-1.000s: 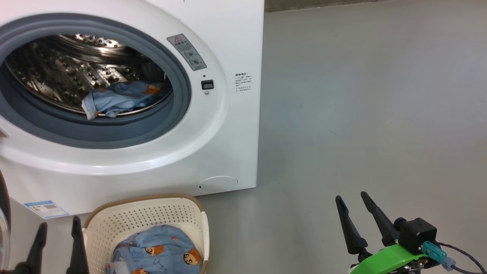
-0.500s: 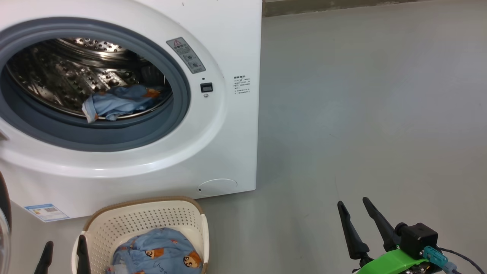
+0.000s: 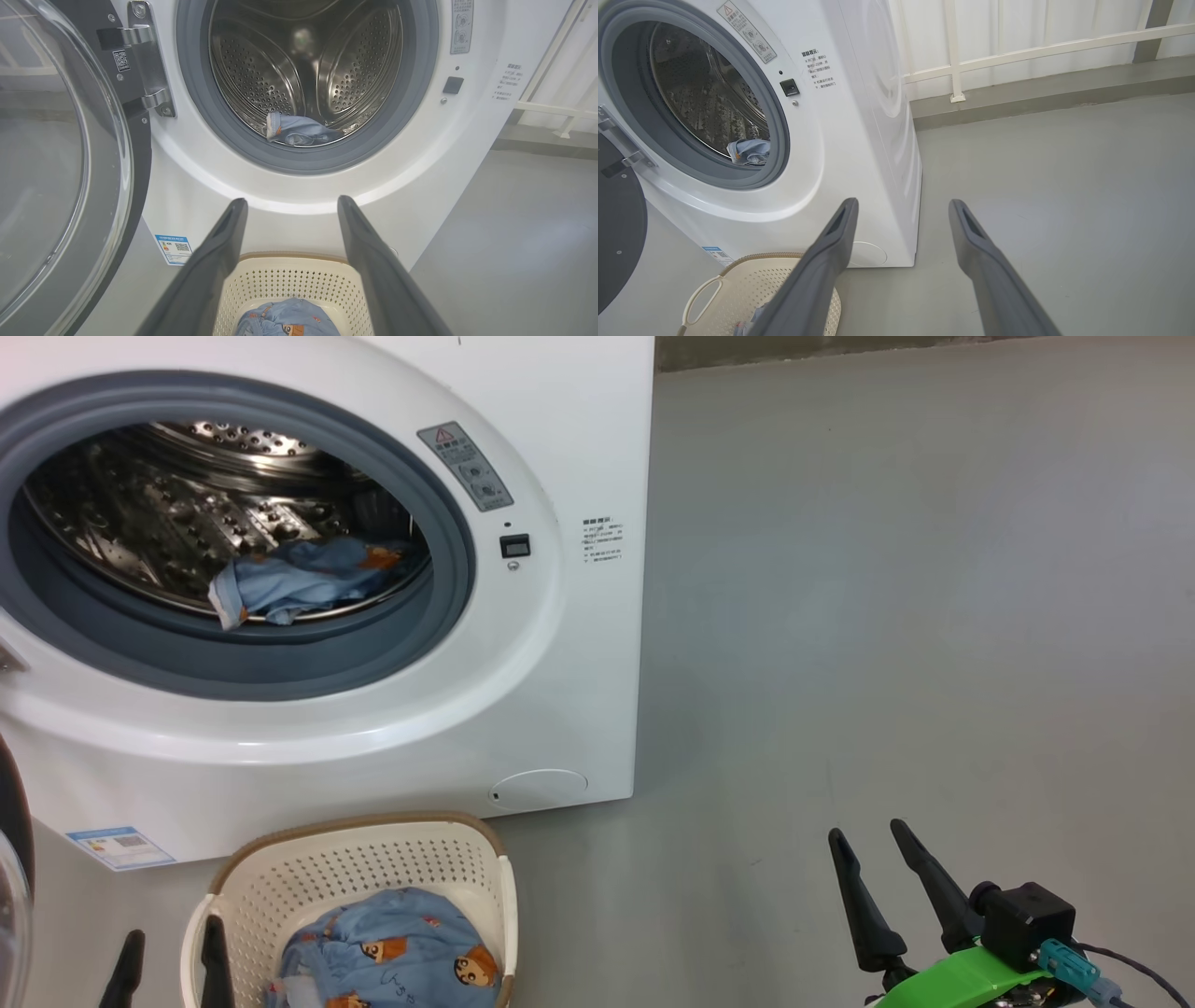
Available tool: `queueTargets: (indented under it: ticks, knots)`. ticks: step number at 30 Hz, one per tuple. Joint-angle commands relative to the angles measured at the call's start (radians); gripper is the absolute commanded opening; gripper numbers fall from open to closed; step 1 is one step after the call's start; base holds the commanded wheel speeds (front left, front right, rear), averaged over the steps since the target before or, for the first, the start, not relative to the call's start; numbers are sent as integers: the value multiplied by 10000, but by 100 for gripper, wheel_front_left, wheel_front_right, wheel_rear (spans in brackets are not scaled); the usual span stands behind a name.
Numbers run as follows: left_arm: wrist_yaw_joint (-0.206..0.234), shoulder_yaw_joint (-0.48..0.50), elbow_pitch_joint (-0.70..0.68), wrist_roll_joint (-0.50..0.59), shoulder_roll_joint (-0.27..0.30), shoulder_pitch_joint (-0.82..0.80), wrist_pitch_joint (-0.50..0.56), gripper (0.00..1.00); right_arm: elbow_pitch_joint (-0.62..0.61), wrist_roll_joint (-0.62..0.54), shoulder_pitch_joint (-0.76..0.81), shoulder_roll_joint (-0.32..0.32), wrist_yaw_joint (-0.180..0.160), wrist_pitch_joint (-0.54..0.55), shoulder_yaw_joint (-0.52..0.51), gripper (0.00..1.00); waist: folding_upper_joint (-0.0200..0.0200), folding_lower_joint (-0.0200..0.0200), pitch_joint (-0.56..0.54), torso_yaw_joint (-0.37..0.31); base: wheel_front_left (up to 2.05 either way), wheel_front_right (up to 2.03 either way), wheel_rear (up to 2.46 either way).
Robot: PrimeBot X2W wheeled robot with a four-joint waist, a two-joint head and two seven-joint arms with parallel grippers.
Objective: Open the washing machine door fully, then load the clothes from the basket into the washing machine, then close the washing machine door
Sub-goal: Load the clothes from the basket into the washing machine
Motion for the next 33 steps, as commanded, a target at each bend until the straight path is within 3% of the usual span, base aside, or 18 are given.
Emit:
queueTargets:
  ticks: [1, 17, 33]
  knots:
    - [25, 253, -169, -43, 44, -270, -55, 100, -248, -103, -94, 17, 27, -120, 190, 100, 0, 0, 47, 12, 0, 0, 0]
    - [25, -277, 633, -600, 424, -831, -55, 100, -444, -109, -212, 17, 27, -120, 266, 100, 0, 0, 1028, -50, 0, 0, 0]
    - [25, -1750, 1829, -2233, 1779, -2798, -55, 100, -1147, -306, -865, 17, 27, -120, 545, 100, 0, 0, 4227, -306, 0, 0, 0]
